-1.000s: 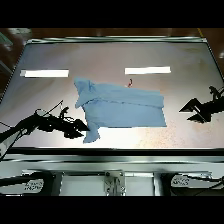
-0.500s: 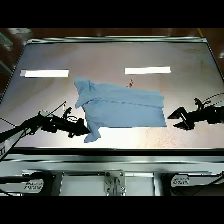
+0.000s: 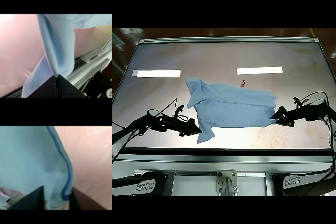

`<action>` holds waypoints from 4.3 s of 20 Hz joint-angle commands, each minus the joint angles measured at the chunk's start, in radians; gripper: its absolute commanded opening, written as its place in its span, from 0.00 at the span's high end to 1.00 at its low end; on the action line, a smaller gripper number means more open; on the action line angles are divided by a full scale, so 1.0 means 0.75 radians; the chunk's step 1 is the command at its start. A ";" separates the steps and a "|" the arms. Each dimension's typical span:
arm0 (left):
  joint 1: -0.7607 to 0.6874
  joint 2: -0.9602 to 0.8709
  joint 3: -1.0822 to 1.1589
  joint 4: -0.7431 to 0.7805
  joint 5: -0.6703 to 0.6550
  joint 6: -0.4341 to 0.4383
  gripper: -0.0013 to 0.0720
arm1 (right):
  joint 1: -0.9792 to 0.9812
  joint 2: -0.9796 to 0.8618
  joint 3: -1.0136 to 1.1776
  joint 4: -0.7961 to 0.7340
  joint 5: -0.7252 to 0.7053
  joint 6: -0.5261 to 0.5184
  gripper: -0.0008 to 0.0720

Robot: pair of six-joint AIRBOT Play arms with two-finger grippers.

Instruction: Fold the shirts.

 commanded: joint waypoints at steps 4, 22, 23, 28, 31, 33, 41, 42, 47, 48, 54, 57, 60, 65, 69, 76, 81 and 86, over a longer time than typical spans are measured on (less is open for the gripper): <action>0.083 0.247 0.084 0.186 0.015 -0.037 0.94 | 0.045 0.100 0.023 0.176 0.096 -0.202 0.91; 0.361 0.943 1.717 0.645 0.229 -0.244 0.94 | 0.046 1.565 0.773 -0.192 -0.176 0.000 0.91; 0.361 0.929 1.711 0.686 0.156 -0.244 0.93 | 0.046 1.551 0.773 -0.204 -0.110 0.018 0.91; 0.361 0.838 1.580 0.860 -0.042 -0.243 0.93 | 0.046 1.358 0.767 -0.278 0.280 0.073 0.91; 0.361 0.734 1.453 0.867 -0.042 -0.244 0.93 | 0.046 1.152 0.710 -0.268 0.415 0.144 0.91; 0.361 0.635 1.375 0.867 -0.041 -0.244 0.93 | 0.046 0.994 0.621 -0.279 0.384 0.148 0.91; 0.341 0.016 1.242 0.520 -0.026 -0.244 0.93 | 0.046 0.360 0.525 -0.300 -0.017 0.198 0.91; 0.329 -0.062 1.242 0.440 -0.018 -0.244 0.93 | 0.046 0.315 0.525 -0.300 -0.056 0.230 0.91; 0.195 -0.382 1.242 0.293 -0.018 -0.244 0.93 | 0.049 0.143 0.525 -0.268 -0.123 0.290 0.91; 0.161 -0.428 1.242 0.293 -0.018 -0.245 0.93 | 0.054 0.121 0.525 -0.257 -0.120 0.290 0.91; 0.166 -0.520 1.285 0.334 -0.194 -0.439 0.30 | 0.074 0.084 0.600 -0.241 0.001 0.223 0.12; 0.331 -0.489 1.361 0.547 -0.574 -0.502 0.40 | -0.024 0.130 0.721 -0.398 0.255 0.165 0.12; 0.392 -0.416 1.300 0.745 -0.721 -0.470 0.48 | -0.133 0.159 0.701 -0.418 0.448 0.164 0.12; 0.248 -0.404 0.879 0.643 -0.570 -0.374 0.41 | -0.151 0.159 0.408 -0.211 0.470 0.131 0.12; 0.114 -0.410 0.671 0.513 -0.293 -0.306 0.32 | -0.095 0.159 0.298 -0.133 0.427 0.093 0.12; 0.080 -0.457 0.667 0.351 -0.031 -0.312 0.38 | -0.022 0.159 0.298 -0.132 0.429 0.089 0.12; 0.065 -0.473 0.667 0.352 0.013 -0.372 0.93 | 0.007 0.159 0.298 -0.156 0.429 0.110 0.12; 0.116 -0.413 0.673 0.354 -0.033 -0.311 0.93 | 0.020 0.159 0.153 -0.195 0.369 0.124 0.12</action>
